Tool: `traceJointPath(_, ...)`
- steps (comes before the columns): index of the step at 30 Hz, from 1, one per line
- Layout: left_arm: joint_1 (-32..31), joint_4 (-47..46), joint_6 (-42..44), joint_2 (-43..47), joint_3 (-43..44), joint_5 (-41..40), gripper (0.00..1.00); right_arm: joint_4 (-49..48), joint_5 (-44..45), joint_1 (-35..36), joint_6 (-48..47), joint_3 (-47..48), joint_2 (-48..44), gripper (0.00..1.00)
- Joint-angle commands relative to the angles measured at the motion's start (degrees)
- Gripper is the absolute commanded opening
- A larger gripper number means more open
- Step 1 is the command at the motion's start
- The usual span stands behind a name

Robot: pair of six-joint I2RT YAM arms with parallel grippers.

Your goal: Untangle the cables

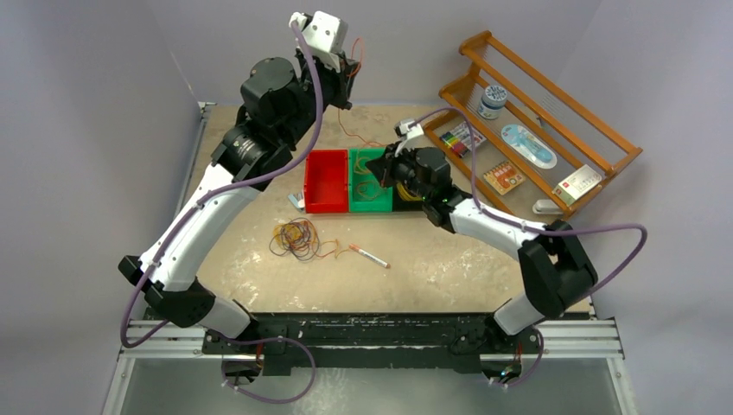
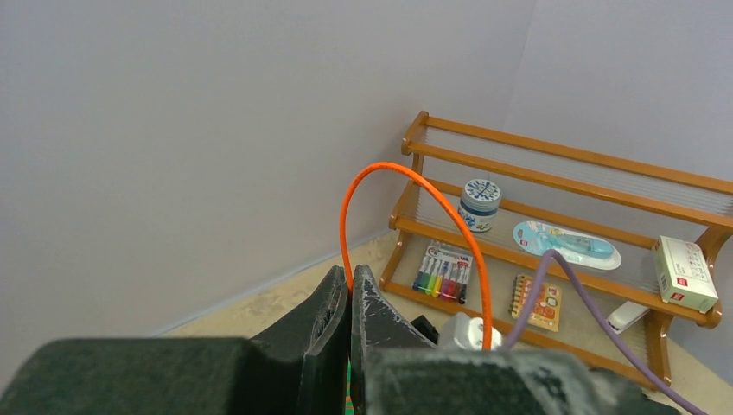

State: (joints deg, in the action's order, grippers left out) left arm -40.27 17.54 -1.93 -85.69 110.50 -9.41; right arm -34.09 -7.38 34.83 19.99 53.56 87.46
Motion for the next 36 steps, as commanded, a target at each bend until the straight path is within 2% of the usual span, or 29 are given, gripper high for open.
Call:
traceJointPath(1,0.33,-3.74,-1.9,1.4,-0.19,-0.29,0.0,1.52,2.28,-1.51,-1.57,5.38,4.25,0.0)
traceJointPath(17,4.85,-5.69,-5.91,-3.68,-3.16,5.63,0.0,0.32,3.64,-2.39,-6.49,14.94,19.48,0.0)
traceJointPath(23,6.31,-6.44,-7.13,-4.13,-5.48,7.15,0.0,0.62,4.23,-2.59,-6.32,15.25,21.05,0.01)
traceJointPath(31,6.85,-6.9,-7.6,-4.76,-6.77,7.82,0.0,0.6,5.38,-2.86,-5.51,10.25,16.47,0.32)
traceJointPath(36,7.04,-7.07,-7.66,-5.45,-7.38,8.13,0.0,0.32,5.28,-3.12,-5.4,6.27,11.79,0.42)
